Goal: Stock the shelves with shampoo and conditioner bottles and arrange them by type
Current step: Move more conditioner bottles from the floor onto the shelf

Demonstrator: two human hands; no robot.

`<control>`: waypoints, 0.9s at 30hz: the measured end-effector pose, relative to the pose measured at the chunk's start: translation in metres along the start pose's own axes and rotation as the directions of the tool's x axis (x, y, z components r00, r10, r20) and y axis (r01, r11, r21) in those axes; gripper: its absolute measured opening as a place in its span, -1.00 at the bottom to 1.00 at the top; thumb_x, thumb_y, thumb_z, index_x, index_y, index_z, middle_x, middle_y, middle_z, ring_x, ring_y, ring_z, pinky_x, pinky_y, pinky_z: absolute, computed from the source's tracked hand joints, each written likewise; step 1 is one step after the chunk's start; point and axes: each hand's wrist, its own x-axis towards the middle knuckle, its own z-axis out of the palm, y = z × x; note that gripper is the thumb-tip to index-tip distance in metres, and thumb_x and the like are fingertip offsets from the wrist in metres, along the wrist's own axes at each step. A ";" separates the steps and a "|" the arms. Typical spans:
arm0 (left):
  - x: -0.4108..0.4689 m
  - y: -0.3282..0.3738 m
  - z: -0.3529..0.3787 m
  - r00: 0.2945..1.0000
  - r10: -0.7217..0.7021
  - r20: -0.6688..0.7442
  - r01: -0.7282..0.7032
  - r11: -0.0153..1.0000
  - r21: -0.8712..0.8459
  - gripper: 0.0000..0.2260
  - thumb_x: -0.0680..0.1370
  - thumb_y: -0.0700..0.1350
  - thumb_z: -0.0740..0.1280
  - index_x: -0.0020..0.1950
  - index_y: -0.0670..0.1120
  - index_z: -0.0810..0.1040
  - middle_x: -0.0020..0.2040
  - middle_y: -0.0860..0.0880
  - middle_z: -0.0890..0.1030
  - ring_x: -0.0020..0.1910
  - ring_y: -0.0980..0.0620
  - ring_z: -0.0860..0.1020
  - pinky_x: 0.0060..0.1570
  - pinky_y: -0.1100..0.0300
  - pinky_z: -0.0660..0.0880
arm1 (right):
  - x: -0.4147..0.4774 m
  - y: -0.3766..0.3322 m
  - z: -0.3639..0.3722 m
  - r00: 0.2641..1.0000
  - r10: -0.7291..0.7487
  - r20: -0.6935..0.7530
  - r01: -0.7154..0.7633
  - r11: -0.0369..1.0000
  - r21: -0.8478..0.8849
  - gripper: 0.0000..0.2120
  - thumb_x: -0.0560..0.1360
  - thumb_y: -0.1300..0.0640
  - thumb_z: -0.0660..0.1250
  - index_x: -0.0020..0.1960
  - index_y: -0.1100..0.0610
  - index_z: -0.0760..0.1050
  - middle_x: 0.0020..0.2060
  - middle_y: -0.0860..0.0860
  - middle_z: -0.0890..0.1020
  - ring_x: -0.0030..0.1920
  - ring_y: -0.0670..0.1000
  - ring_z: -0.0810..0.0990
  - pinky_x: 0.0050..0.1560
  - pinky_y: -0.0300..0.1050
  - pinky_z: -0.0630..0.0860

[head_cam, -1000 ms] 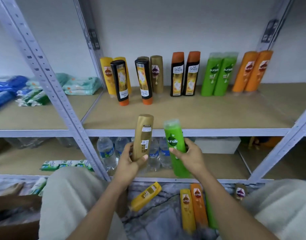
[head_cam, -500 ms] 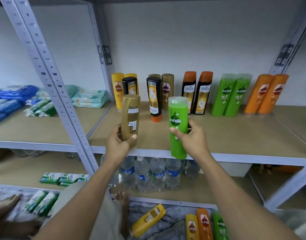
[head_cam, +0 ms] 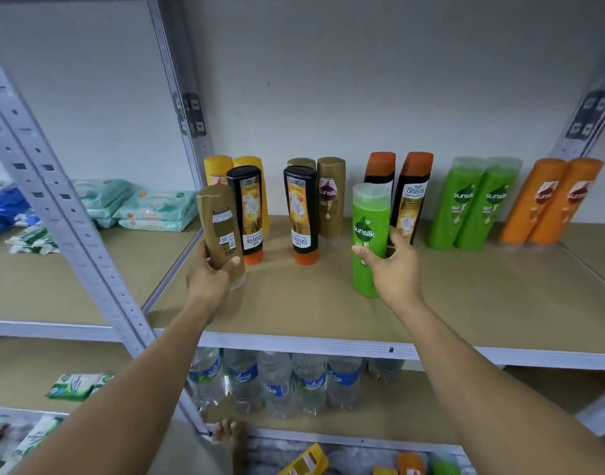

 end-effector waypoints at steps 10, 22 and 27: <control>0.032 -0.024 0.014 0.992 0.122 0.010 -0.123 0.990 0.071 -0.46 0.57 -0.19 0.43 0.49 -0.02 0.30 0.20 0.11 0.54 0.14 0.08 0.52 0.11 0.20 0.42 | 0.027 0.051 0.017 0.999 -0.022 -0.025 0.021 0.999 -0.036 -0.31 0.44 -0.14 0.51 0.48 -0.12 0.32 0.19 -0.10 0.66 0.16 -0.03 0.64 0.24 0.10 0.57; 0.073 -0.044 0.022 0.994 0.060 -0.088 -0.047 0.989 0.143 -0.48 0.53 -0.10 0.46 0.43 0.07 0.33 0.19 0.07 0.60 0.17 -0.02 0.59 0.21 -0.05 0.52 | 0.037 0.077 0.027 0.998 0.047 -0.043 -0.054 0.978 -0.200 -0.33 0.47 0.05 0.53 0.49 0.03 0.33 0.16 0.06 0.67 0.12 0.16 0.63 0.09 -0.06 0.54; 0.074 -0.044 0.026 0.987 0.069 -0.147 -0.041 0.982 0.182 -0.48 0.54 -0.08 0.44 0.44 0.11 0.31 0.18 0.10 0.60 0.15 -0.01 0.58 0.16 0.04 0.49 | 0.033 0.073 0.028 0.996 0.029 -0.079 -0.047 0.970 -0.239 -0.35 0.47 0.04 0.53 0.48 0.06 0.35 0.12 0.09 0.68 0.07 0.19 0.62 -0.09 -0.19 0.38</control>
